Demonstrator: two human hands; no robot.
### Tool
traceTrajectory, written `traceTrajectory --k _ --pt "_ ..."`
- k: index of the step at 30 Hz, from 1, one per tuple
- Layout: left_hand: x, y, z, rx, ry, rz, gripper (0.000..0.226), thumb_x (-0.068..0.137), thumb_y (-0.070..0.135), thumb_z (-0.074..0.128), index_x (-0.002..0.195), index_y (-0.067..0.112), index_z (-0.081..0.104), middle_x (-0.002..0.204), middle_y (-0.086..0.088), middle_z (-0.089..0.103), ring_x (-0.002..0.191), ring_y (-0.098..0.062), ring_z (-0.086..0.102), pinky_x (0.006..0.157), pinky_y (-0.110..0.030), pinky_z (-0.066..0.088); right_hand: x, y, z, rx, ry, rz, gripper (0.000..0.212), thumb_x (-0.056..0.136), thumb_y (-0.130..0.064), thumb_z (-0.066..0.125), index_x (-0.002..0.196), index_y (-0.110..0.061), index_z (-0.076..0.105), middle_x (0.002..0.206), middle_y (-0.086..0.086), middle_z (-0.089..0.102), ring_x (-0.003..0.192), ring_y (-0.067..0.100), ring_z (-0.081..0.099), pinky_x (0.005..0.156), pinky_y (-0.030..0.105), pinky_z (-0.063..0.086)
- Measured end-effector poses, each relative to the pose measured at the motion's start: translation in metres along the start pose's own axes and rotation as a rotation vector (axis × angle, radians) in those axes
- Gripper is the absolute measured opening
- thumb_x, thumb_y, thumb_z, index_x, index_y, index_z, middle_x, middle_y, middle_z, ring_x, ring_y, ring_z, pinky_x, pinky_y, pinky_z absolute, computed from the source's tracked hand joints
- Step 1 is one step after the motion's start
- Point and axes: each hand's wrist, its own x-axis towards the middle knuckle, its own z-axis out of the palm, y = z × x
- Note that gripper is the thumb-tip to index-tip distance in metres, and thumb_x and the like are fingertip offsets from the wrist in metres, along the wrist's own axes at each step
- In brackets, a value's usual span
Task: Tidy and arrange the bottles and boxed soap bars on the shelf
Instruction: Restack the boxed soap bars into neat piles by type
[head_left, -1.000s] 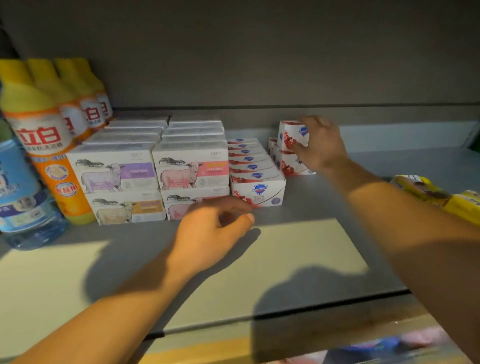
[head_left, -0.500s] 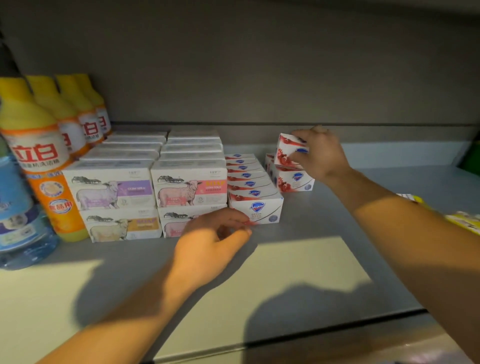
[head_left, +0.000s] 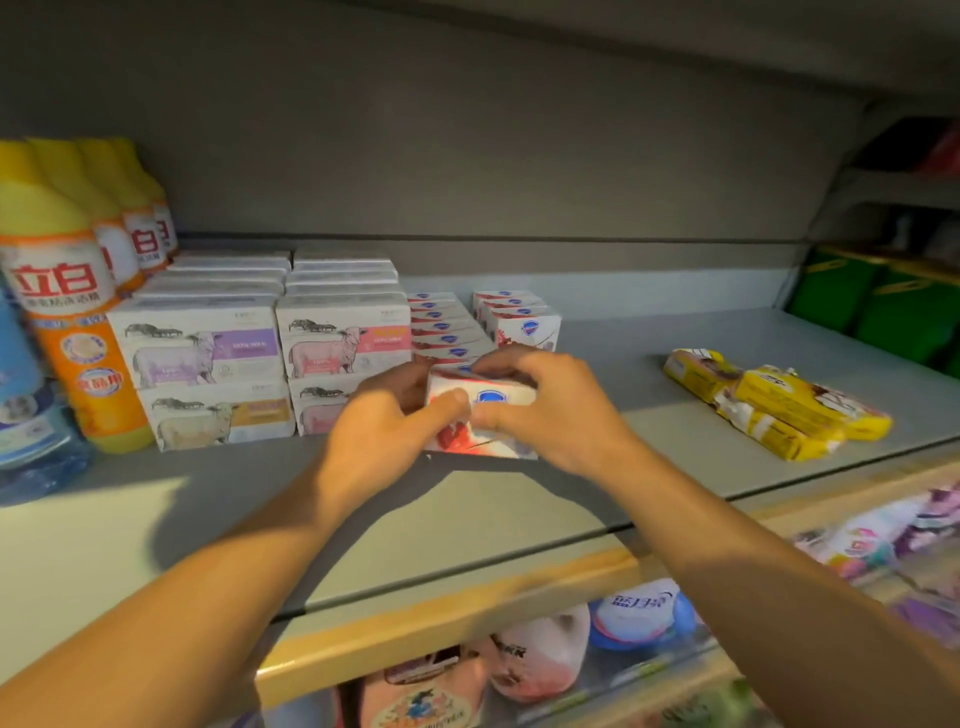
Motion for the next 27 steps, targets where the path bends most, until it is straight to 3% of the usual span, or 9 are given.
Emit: traceTrajectory --k 5,8,12,15,21,27 --pt "0.003 -0.009 -0.001 0.017 0.032 -0.085 0.020 0.088 0.029 0.071 0.101 0.014 0.073 0.092 -0.003 0.077 0.086 -0.021 0.073 0.081 -0.044 0.058 -0.022 0.014 0.017 0.282 0.081 0.088 0.045 0.071 -0.023 0.080 0.110 -0.035 0.062 0.106 -0.017 0.066 0.093 -0.002 0.066 0.070 0.015 0.052" --pt "0.004 -0.009 -0.001 -0.170 0.106 -0.216 0.014 0.091 0.024 0.069 0.089 0.011 0.072 0.084 -0.010 0.075 0.078 -0.029 0.073 0.061 -0.039 0.062 -0.029 0.023 0.021 0.533 0.048 0.107 0.064 0.064 -0.023 0.079 0.121 -0.038 0.054 0.125 -0.006 0.062 0.108 0.011 0.065 0.082 0.026 0.056" --pt "0.006 -0.012 -0.004 -0.362 0.115 -0.331 0.017 0.093 0.026 0.065 0.094 0.009 0.069 0.085 -0.009 0.076 0.067 -0.027 0.072 0.053 -0.038 0.061 -0.029 0.028 0.021 0.486 -0.071 0.084 0.077 0.065 -0.026 0.080 0.131 -0.045 0.045 0.127 -0.009 0.061 0.114 0.012 0.062 0.085 0.032 0.057" --pt "0.006 -0.014 -0.006 -0.397 0.088 -0.330 0.018 0.095 0.029 0.062 0.099 0.012 0.069 0.088 -0.009 0.077 0.070 -0.028 0.073 0.054 -0.036 0.059 -0.027 0.033 0.022 0.531 -0.034 0.117 0.071 0.067 -0.023 0.080 0.129 -0.038 0.049 0.125 -0.004 0.064 0.115 0.015 0.062 0.092 0.037 0.055" --pt "0.006 -0.011 -0.007 -0.451 0.010 -0.330 0.042 0.095 0.045 0.056 0.099 0.006 0.069 0.070 -0.020 0.066 0.049 -0.025 0.056 0.049 -0.032 0.052 -0.021 0.033 0.023 0.566 0.096 0.260 0.042 0.071 -0.044 0.069 0.108 -0.025 0.063 0.098 0.000 0.074 0.090 0.012 0.071 0.074 0.024 0.055" --pt "0.002 -0.008 -0.002 -0.318 0.001 -0.338 0.061 0.089 0.061 0.053 0.084 0.002 0.068 0.060 -0.020 0.064 0.044 -0.024 0.054 0.042 -0.026 0.045 -0.022 0.024 0.019 0.440 0.102 0.354 0.057 0.075 -0.068 0.046 0.093 -0.020 0.070 0.074 0.002 0.075 0.061 0.020 0.069 0.051 0.024 0.049"
